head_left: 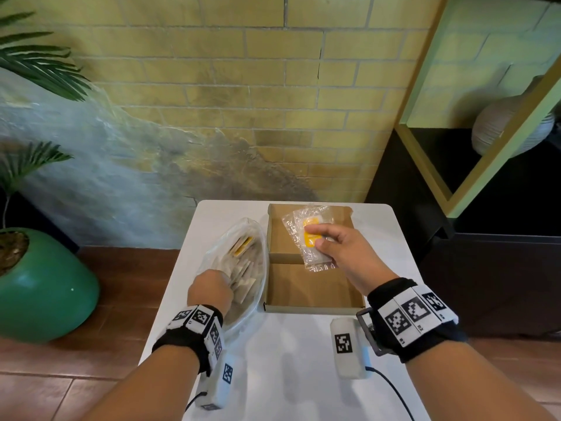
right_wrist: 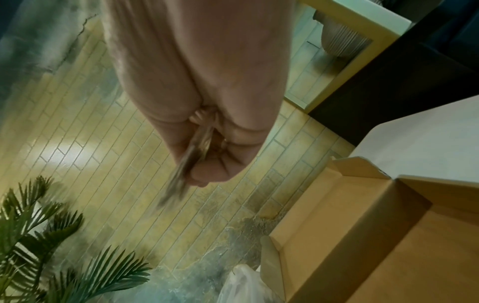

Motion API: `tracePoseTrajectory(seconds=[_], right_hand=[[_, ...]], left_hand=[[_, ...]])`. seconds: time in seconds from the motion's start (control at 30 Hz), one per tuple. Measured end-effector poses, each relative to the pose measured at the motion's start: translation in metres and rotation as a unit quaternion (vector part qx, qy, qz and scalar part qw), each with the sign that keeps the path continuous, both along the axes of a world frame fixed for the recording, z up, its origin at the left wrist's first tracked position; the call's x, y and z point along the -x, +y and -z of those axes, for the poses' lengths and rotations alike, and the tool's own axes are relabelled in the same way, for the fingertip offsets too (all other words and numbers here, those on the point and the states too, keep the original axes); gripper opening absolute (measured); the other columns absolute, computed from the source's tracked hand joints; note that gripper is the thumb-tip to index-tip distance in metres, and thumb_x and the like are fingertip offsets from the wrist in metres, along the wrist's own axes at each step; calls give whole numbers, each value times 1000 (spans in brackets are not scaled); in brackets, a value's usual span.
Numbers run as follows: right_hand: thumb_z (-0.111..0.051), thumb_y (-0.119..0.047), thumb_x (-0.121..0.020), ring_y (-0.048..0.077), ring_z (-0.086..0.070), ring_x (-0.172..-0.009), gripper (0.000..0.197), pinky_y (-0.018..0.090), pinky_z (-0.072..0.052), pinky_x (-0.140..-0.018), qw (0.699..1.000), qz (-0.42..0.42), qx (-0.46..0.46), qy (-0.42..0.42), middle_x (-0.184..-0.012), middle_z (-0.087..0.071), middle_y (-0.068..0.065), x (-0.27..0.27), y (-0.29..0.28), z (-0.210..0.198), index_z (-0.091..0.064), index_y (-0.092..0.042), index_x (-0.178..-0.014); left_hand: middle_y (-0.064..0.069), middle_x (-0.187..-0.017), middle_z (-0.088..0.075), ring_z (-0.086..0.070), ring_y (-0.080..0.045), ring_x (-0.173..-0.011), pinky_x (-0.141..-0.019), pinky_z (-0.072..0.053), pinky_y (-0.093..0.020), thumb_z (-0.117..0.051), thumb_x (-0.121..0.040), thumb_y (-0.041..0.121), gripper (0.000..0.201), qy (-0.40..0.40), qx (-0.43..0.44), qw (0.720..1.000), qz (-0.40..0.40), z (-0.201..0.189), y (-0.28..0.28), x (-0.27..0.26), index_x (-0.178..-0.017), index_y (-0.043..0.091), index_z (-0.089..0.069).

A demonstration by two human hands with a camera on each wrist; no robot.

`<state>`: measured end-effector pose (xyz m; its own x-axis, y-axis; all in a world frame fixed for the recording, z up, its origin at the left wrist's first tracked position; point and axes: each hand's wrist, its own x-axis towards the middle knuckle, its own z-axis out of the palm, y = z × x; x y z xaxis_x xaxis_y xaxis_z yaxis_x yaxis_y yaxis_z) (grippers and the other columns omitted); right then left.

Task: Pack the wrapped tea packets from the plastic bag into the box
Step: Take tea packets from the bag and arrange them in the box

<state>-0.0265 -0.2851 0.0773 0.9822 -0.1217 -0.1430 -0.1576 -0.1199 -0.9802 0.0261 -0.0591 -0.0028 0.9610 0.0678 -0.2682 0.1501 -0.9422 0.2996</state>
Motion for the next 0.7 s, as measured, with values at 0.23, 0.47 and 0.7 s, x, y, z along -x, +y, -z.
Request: tracePoseTrajectory(seconds=[0.23,0.47,0.7], right_hand=[[-53,-6,-91,8,-61,-90,29,19,-47,-75,1000,2,-7,17,-110,-61,-13,7,-1,10,-67,-31,-94],[-50,0,-91,-2,-44,-43,24,6,-37,-47,1000,-3,12,24,-64,-59,-20,8,4,17,-67,-16,-97],[-57,-25,-91,4,-54,-94,29,18,-44,-79,999,23,39,29,-116,-58,-9,5,7,12,-61,-18,-119]], left_hand=[[-10,-82,-64,-55,-29,-80,-71,-42,-30,-52,-83,4,25,-116,196,964,-136,-21,5,-7,-105,16,-55],[3,-68,-54,-52,-19,-73,-68,-39,-26,-64,-84,7,10,-122,338,927,-105,-43,12,-9,-84,16,-59],[-4,-61,-55,-46,-14,-55,-54,-42,-19,-55,-88,-3,22,-23,514,857,-32,-68,-13,-1,-73,12,-60]])
